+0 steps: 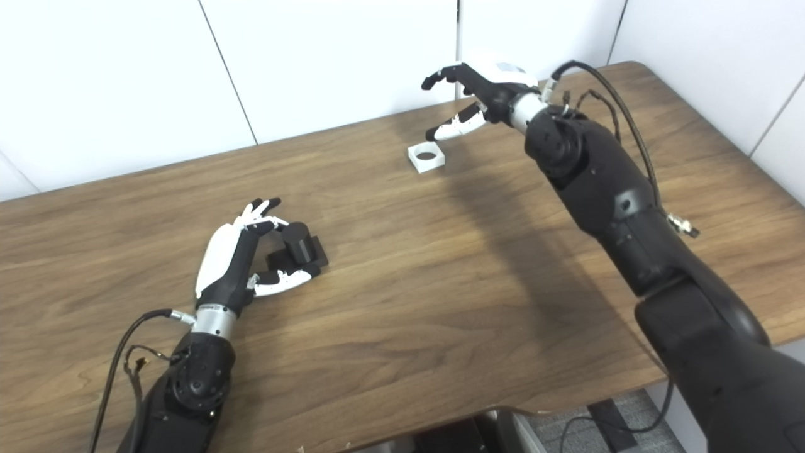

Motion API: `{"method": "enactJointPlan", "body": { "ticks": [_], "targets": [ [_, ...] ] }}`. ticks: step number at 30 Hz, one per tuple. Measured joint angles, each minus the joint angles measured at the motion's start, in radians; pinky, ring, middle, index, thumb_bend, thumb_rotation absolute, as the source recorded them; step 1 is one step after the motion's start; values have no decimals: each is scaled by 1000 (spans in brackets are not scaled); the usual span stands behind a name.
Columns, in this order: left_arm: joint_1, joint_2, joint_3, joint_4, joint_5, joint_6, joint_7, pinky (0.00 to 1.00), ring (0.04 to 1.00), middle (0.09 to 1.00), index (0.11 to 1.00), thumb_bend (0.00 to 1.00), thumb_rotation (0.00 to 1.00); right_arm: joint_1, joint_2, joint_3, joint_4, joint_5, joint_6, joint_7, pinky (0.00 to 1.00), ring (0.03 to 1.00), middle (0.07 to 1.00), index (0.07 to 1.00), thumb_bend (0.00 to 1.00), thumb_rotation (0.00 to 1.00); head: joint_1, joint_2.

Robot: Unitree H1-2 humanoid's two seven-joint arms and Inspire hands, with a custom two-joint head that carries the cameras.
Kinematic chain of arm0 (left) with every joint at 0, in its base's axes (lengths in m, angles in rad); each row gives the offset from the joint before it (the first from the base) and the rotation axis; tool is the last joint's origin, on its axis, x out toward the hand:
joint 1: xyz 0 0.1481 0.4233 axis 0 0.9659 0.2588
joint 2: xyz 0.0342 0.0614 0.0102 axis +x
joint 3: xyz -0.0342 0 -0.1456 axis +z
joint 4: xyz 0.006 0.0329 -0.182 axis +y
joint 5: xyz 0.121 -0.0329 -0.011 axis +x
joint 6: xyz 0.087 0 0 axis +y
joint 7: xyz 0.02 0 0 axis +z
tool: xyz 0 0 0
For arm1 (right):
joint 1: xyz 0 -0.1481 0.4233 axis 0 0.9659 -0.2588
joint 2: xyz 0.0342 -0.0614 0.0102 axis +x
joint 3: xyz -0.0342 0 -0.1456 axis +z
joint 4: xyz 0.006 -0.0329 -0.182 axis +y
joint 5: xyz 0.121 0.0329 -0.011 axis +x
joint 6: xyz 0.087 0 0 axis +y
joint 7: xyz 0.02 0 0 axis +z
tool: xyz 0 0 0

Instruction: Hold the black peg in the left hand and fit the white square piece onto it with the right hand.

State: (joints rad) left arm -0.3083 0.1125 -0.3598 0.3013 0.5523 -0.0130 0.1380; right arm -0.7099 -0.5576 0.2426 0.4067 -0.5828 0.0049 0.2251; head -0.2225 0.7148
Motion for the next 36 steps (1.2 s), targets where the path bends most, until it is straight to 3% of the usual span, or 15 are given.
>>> {"method": "enactJointPlan", "body": {
  "ticks": [5,8,12,23,29,36],
  "targets": [
    [0,0,0,0,0,0,0,1000,1000,935,494,523,74,-44,-4,29,54,-15,-20,13,778,899,891,788,685,371,9,2],
    [0,0,1,0,0,0,0,1000,997,932,494,523,73,-58,-4,57,81,-19,-22,42,811,921,908,802,735,528,14,2],
    [0,0,2,0,0,0,1,1000,999,933,494,522,74,-62,-2,82,109,-23,-23,70,857,941,932,814,714,435,14,3],
    [1,0,2,-1,2,1,1,1000,993,932,494,523,74,-69,-2,130,172,-37,-22,123,994,998,973,850,703,494,25,11],
    [1,0,2,-2,3,1,2,1000,995,933,494,523,73,-67,-2,145,175,-43,-7,169,996,1000,989,863,698,574,28,15],
    [1,0,6,-2,3,1,1,1000,995,935,494,523,72,-56,-2,145,164,-51,13,178,993,1000,984,861,689,590,35,18]
  ]
}}
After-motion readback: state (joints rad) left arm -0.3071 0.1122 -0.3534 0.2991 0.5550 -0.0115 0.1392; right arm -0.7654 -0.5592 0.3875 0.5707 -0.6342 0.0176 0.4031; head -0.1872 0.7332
